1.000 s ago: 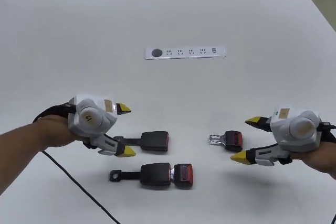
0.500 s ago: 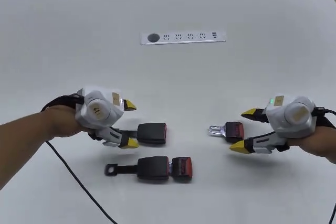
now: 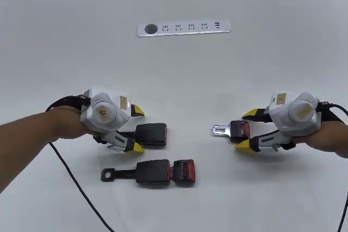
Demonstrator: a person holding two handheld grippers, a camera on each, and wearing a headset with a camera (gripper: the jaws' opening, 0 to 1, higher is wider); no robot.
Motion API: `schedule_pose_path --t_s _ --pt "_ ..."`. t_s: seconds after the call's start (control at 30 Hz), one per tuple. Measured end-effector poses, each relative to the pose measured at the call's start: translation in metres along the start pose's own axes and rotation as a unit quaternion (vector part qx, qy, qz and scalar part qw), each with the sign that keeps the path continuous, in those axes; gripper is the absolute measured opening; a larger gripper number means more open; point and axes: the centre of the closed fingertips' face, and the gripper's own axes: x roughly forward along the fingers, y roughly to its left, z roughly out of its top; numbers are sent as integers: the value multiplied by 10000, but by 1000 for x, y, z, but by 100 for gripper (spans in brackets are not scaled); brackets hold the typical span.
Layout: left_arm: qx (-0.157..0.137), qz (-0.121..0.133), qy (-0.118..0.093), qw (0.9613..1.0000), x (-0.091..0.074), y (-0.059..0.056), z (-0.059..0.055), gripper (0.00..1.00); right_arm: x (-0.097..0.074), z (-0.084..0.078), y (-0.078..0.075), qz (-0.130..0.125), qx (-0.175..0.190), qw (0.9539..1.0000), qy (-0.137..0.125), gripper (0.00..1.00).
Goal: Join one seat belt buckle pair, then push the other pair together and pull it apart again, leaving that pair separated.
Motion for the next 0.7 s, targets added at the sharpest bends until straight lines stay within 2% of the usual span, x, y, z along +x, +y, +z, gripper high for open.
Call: schedule_pose_path --t_s 0.07,0.13,0.27,0.4,0.7 --pt "30 -6 46 10000 1 0 -3 52 2 0 -2 -13 -48 10000 26 44" --pt "-28 -88 -38 10000 1 -3 -1 50 2 0 -5 -59 -92 9999 60 39" --pt "-71 -87 -53 9999 1 -3 -1 47 4 0 -5 -1 -161 9998 88 36" --pt "-57 -118 -28 9999 2 -4 1 37 5 0 -3 62 -226 9995 188 36" --pt "-86 -59 12 9999 4 -3 3 33 9 -3 -6 141 -373 9982 451 35"
